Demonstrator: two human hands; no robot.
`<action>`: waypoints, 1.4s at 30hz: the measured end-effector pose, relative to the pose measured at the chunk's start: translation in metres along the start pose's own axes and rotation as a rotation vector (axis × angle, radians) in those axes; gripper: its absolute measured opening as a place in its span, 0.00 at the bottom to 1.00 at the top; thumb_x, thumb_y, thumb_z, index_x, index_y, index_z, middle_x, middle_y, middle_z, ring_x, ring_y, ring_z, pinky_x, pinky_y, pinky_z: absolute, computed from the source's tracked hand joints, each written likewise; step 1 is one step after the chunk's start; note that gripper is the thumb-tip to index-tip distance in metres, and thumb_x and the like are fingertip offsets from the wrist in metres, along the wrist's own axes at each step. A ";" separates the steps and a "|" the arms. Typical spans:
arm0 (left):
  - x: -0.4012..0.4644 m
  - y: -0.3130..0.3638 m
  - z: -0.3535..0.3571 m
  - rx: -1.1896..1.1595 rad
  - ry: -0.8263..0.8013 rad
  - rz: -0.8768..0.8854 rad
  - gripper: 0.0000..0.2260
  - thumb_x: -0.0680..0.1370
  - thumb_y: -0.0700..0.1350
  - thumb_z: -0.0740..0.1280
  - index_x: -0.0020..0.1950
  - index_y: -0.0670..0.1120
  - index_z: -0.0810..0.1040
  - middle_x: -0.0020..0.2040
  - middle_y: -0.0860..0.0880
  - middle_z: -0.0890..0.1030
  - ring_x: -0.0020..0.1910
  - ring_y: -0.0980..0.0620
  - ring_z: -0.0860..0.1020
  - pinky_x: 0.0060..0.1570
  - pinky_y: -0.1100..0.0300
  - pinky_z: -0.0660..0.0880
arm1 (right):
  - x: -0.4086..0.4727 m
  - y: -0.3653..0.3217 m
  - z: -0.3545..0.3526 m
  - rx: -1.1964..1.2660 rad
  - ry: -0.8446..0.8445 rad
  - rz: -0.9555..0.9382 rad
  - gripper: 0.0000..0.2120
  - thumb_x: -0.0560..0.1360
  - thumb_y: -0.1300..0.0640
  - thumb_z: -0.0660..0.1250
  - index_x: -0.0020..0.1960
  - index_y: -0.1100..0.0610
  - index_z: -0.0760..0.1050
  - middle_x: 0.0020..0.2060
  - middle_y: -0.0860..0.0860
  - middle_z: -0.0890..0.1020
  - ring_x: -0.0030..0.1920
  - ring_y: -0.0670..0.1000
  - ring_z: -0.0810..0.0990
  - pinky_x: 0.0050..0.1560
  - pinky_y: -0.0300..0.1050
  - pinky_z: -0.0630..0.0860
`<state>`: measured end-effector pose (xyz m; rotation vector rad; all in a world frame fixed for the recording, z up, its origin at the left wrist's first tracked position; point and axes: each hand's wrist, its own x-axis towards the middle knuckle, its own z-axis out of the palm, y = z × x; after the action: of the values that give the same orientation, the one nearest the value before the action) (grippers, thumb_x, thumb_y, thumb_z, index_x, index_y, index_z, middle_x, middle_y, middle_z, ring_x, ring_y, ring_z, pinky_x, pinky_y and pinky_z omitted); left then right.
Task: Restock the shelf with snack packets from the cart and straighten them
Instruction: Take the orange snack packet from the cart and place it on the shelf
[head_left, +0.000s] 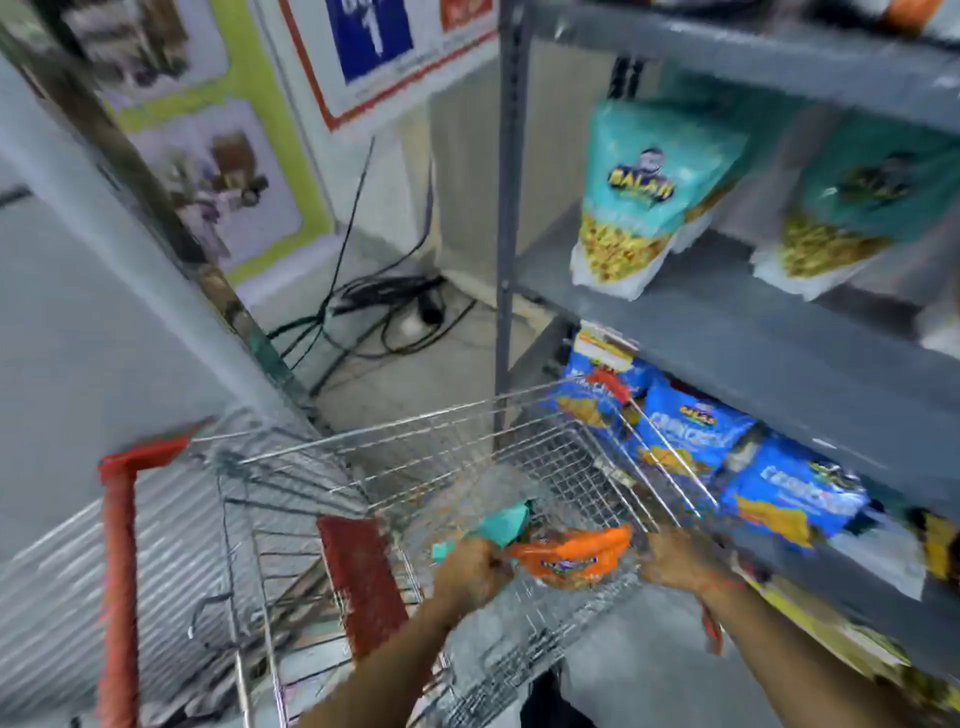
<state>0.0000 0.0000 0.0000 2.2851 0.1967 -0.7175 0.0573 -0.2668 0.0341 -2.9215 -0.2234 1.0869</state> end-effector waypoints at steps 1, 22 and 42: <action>0.006 -0.007 0.018 0.010 -0.065 -0.031 0.16 0.73 0.50 0.63 0.46 0.39 0.82 0.47 0.38 0.84 0.46 0.45 0.80 0.38 0.59 0.67 | 0.011 0.003 0.004 0.025 -0.028 0.007 0.18 0.73 0.48 0.63 0.58 0.56 0.77 0.57 0.58 0.81 0.58 0.56 0.79 0.55 0.47 0.74; 0.064 0.020 0.100 -0.731 0.420 -0.616 0.09 0.70 0.52 0.73 0.40 0.49 0.76 0.33 0.56 0.77 0.32 0.56 0.74 0.32 0.61 0.69 | 0.112 0.041 0.041 0.545 0.108 -0.051 0.03 0.67 0.54 0.73 0.36 0.53 0.82 0.30 0.47 0.84 0.30 0.46 0.81 0.35 0.48 0.80; -0.074 0.202 -0.111 -0.510 0.607 0.554 0.11 0.70 0.52 0.70 0.32 0.47 0.78 0.33 0.45 0.82 0.33 0.51 0.78 0.35 0.54 0.73 | -0.164 0.033 -0.142 1.040 1.031 -0.196 0.10 0.72 0.63 0.70 0.35 0.51 0.79 0.28 0.46 0.83 0.31 0.41 0.78 0.39 0.41 0.77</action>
<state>0.0554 -0.0663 0.2263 1.8590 0.0116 0.2965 0.0308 -0.3170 0.2462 -2.0295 0.0783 -0.3582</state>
